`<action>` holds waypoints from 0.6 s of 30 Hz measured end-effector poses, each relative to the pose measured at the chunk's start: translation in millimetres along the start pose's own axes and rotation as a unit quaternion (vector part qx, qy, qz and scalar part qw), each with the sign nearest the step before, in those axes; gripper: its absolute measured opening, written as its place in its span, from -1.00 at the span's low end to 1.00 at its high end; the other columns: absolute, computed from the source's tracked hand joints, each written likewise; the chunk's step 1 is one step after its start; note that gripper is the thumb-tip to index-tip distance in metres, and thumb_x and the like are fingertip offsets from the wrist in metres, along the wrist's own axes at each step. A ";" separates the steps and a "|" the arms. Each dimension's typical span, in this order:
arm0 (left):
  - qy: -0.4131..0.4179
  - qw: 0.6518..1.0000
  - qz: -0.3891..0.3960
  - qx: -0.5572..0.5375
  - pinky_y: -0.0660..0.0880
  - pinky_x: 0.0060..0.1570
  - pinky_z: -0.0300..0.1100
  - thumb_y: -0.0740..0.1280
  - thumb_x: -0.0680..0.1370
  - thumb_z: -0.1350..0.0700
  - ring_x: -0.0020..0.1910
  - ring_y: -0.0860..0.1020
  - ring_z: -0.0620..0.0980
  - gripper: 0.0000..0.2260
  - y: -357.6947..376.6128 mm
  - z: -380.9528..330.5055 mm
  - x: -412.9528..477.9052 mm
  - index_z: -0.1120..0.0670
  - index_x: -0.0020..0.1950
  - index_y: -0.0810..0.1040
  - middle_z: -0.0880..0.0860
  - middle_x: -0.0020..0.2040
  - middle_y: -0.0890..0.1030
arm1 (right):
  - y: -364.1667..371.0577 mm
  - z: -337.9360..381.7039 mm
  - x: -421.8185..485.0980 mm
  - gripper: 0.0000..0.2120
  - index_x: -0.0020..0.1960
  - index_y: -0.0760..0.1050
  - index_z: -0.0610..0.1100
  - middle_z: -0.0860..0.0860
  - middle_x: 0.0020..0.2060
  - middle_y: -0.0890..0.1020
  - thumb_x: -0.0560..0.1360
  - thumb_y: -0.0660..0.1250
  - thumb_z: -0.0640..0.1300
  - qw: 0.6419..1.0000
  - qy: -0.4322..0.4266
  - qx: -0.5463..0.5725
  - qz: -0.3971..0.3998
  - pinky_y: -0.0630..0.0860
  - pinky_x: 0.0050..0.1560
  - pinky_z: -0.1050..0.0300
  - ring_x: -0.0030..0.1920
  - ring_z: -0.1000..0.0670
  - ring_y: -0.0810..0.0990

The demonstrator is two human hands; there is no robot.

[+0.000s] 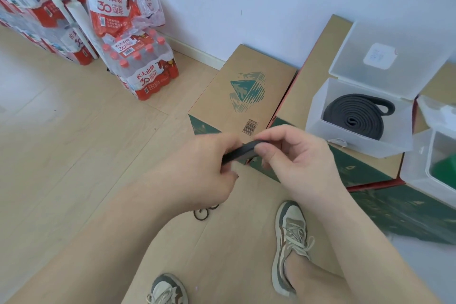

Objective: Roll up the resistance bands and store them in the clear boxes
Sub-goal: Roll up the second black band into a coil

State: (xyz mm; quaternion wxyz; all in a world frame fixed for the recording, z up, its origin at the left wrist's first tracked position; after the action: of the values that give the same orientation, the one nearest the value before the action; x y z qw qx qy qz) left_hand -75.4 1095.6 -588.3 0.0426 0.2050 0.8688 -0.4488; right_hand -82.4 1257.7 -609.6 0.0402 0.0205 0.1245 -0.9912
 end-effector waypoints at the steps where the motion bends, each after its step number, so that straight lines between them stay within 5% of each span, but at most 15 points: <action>1: -0.028 0.998 0.039 0.037 0.43 -0.27 -0.19 0.30 0.53 0.19 -0.17 0.50 -0.04 -0.81 7.7 7.8 -0.5 -0.10 0.01 0.47 -0.08 -0.17 0.56 | -5.8 -1.2 0.5 -0.80 -0.04 0.67 0.04 0.11 -0.34 0.66 0.57 0.44 -0.27 1.000 0.007 0.003 -0.024 0.57 -0.17 0.25 -0.29 0.06 0.60; 5: -0.109 0.986 0.071 0.100 0.50 -0.22 -0.12 0.26 0.57 0.19 -0.12 0.54 0.00 -0.83 8.5 32.2 -2.3 -0.09 0.03 0.49 -0.07 -0.08 0.56 | -39.5 -7.7 0.2 -0.83 0.01 0.58 0.05 0.09 -0.32 0.62 0.67 0.32 -0.20 0.982 0.032 0.061 -0.174 0.57 -0.21 0.14 -0.32 0.01 0.56; 7: -0.092 0.989 0.034 0.109 0.54 -0.11 -0.04 0.30 0.59 0.17 -0.09 0.54 0.01 -0.88 1.6 31.2 -0.3 -0.07 0.02 0.51 -0.07 -0.10 0.57 | -49.5 -13.3 -1.7 -0.87 0.03 0.56 0.10 0.10 -0.24 0.64 0.67 0.31 -0.12 0.978 0.051 -0.003 -0.203 0.57 -0.16 0.03 -0.27 -0.01 0.56; 10: -0.003 0.999 -0.046 0.003 0.50 -0.12 -0.11 0.38 0.58 0.17 -0.16 0.50 -0.09 -0.88 -11.8 8.3 -2.9 -0.06 -0.01 0.56 -0.15 -0.21 0.53 | -38.2 -20.4 -6.3 -0.76 0.22 0.55 0.12 0.11 -0.15 0.66 0.63 0.36 -0.16 0.985 0.090 -0.077 -0.122 0.50 -0.19 0.12 -0.33 0.04 0.52; 13: 0.051 0.993 -0.077 -0.069 0.53 0.00 -0.19 0.44 0.55 0.18 -0.06 0.54 -0.18 -0.66 -15.9 -12.1 -5.6 -0.17 0.26 0.62 -0.24 -0.10 0.63 | -9.4 -8.1 -10.9 -0.47 0.42 0.47 0.18 0.02 -0.30 0.62 0.58 0.40 -0.28 0.998 0.037 -0.056 0.007 0.47 -0.23 0.26 -0.37 0.07 0.49; 16: 0.081 0.990 -0.097 -0.067 0.49 -0.09 -0.21 0.44 0.51 0.25 -0.06 0.55 -0.15 -0.67 -15.2 -24.1 -5.9 -0.06 0.22 0.64 -0.14 -0.10 0.71 | 13.9 1.1 -14.0 -0.51 0.38 0.54 0.06 -0.09 -0.07 0.69 0.51 0.44 -0.27 0.995 -0.001 0.030 0.094 0.62 -0.10 -0.13 -0.17 -0.21 0.61; 18: 0.076 0.990 -0.092 -0.072 0.48 -0.15 -0.17 0.40 0.50 0.27 -0.13 0.56 -0.10 -0.69 -13.5 -22.6 -5.2 -0.04 0.18 0.61 -0.10 -0.15 0.69 | 11.7 -2.3 -10.8 -0.62 0.27 0.63 0.00 -0.14 -0.10 0.67 0.51 0.47 -0.30 0.997 0.002 0.033 0.063 0.63 -0.03 -0.21 -0.13 -0.23 0.62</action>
State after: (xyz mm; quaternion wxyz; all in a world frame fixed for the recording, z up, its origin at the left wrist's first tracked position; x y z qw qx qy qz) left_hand -73.5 1105.1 -563.3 -0.0509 0.1541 0.9147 -0.3702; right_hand -70.6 1247.8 -614.1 0.1016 0.0313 0.0898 -0.9903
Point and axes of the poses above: each hand's wrist, its own x-axis towards the middle knuckle, its own y-axis out of the palm, z = x × y, the point moved 8 cm from there along x, towards the middle knuckle
